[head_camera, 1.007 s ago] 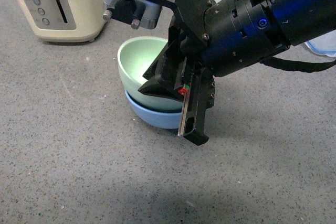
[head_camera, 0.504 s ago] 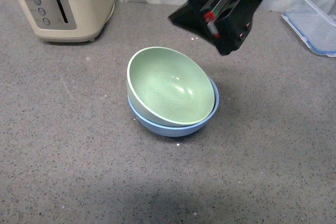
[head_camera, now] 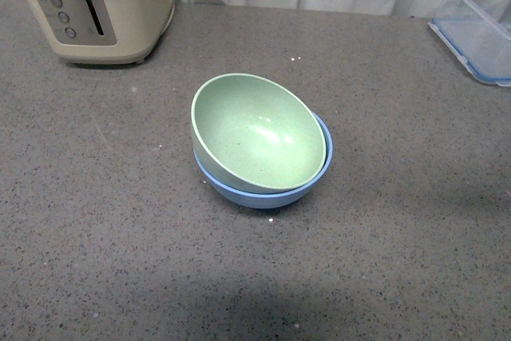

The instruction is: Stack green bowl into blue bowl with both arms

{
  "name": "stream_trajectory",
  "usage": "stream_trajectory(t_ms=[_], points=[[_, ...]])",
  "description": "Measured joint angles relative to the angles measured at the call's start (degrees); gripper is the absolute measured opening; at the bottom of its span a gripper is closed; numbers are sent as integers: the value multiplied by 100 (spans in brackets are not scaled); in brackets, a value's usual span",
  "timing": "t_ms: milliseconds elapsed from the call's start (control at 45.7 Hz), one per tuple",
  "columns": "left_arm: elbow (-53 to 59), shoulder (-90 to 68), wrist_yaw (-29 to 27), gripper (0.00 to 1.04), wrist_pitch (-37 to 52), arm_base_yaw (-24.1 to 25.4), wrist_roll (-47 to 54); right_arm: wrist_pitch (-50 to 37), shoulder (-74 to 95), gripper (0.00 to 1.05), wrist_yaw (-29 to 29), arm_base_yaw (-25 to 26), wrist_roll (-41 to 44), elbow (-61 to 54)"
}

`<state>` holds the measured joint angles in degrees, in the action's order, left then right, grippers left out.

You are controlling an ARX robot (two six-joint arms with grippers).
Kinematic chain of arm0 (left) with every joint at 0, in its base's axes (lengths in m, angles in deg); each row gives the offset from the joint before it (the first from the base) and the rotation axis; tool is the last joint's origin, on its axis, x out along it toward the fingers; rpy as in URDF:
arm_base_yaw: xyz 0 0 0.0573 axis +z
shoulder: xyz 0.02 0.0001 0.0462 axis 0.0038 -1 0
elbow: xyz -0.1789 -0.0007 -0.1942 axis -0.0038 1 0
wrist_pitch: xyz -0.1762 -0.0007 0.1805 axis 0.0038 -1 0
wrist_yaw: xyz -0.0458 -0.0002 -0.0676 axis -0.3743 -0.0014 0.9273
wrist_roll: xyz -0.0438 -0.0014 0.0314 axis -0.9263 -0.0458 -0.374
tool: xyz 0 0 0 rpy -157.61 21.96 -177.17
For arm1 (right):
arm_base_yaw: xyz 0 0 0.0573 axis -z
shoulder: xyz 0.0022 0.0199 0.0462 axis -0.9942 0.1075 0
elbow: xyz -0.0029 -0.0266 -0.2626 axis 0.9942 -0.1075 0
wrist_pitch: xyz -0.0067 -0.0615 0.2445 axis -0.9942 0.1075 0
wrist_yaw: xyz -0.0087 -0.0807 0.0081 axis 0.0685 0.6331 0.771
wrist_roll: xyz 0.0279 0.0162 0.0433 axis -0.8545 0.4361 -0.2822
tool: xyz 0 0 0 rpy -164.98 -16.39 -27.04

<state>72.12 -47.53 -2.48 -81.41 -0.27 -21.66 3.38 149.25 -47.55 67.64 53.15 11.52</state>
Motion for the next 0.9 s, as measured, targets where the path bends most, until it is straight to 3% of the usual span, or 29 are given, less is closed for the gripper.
stream_trajectory(t_ms=[66, 263, 569, 657, 745, 898], points=[[0, 0, 4, 98, 0, 0, 0, 2, -402, 41, -262, 223, -48, -378], [0, 0, 4, 98, 0, 0, 0, 302, -1257, 1, -708, 667, -66, -964], [0, 0, 4, 98, 0, 0, 0, 933, -2317, 1, -1073, 1056, -87, -1386], [0, 0, 2, 98, 0, 0, 0, 1156, -2616, 1, -1554, 1392, -90, -1469], [0, 0, 4, 98, 0, 0, 0, 966, -2708, 1, -1578, 1567, -94, -1668], [0, 0, 4, 98, 0, 0, 0, 1377, -3128, 1, -1593, 1604, -101, -1744]])
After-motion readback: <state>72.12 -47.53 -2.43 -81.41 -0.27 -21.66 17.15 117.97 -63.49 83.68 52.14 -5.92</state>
